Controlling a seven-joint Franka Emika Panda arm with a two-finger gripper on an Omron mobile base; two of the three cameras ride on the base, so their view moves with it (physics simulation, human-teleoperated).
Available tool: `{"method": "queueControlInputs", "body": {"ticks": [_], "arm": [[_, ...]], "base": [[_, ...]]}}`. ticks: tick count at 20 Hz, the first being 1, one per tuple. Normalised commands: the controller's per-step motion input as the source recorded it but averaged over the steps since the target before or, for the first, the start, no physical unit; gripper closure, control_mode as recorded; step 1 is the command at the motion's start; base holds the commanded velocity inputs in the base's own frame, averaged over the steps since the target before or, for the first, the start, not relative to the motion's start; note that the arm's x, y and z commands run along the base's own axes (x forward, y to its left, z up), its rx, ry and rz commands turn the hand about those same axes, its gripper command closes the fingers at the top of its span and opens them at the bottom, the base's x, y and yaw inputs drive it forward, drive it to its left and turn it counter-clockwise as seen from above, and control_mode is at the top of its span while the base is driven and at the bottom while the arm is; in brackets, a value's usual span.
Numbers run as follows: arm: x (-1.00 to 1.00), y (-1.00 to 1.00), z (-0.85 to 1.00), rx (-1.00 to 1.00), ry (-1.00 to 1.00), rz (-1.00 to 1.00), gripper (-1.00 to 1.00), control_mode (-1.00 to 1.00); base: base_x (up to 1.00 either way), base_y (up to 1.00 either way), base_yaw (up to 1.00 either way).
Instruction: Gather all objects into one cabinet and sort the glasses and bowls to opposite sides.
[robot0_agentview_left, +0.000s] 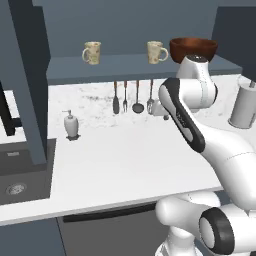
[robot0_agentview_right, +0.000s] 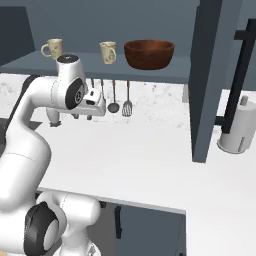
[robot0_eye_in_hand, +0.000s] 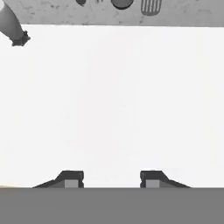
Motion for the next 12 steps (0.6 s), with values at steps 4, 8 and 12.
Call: {"method": "queueControlInputs", "body": {"ticks": [4,8,12], "arm": [[0.0,0.0,0.0,0.0,0.0,0.0,-1.0,1.0],[0.0,0.0,0.0,0.0,0.0,0.0,-1.0,1.0],[0.0,0.0,0.0,0.0,0.0,0.0,-1.0,1.0]], "base": [[-0.01,0.0,0.0],[-0.58,-0.12,-0.01],[-0.98,-0.16,0.0]]}}
